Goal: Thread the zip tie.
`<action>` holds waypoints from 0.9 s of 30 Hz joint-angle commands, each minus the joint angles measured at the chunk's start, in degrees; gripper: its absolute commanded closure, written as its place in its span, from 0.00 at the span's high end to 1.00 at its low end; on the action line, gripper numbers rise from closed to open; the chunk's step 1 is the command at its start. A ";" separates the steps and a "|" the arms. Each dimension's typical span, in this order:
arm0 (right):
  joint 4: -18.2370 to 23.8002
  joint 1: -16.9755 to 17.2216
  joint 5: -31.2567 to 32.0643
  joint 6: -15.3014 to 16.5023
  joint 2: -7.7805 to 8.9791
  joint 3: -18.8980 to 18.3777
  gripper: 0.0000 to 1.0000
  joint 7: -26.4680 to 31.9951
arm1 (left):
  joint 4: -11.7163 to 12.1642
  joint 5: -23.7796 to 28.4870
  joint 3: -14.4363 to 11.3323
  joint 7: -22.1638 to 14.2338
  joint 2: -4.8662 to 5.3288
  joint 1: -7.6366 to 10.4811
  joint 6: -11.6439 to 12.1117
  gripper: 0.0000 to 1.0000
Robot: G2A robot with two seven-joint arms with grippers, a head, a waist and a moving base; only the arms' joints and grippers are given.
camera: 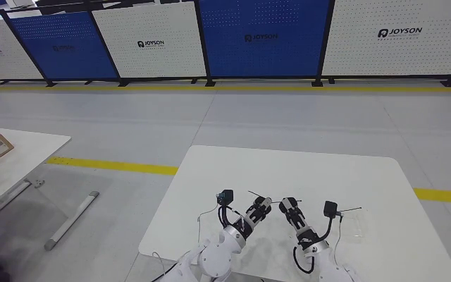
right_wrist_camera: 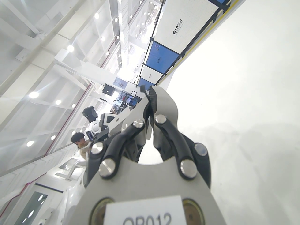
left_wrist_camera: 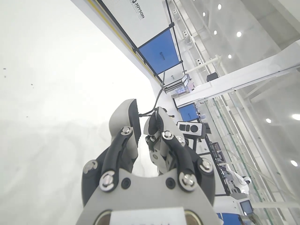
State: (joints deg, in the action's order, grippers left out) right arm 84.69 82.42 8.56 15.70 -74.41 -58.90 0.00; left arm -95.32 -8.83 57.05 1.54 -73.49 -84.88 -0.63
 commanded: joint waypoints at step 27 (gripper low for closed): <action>0.86 0.94 2.46 -0.86 -0.82 -0.71 0.00 -0.24 | -0.04 0.04 0.88 0.35 -0.18 0.13 -0.30 0.05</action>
State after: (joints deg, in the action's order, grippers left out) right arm 85.52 83.33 10.99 14.87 -75.22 -59.59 -0.22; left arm -95.34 -8.71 57.92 1.82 -73.67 -84.72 -0.97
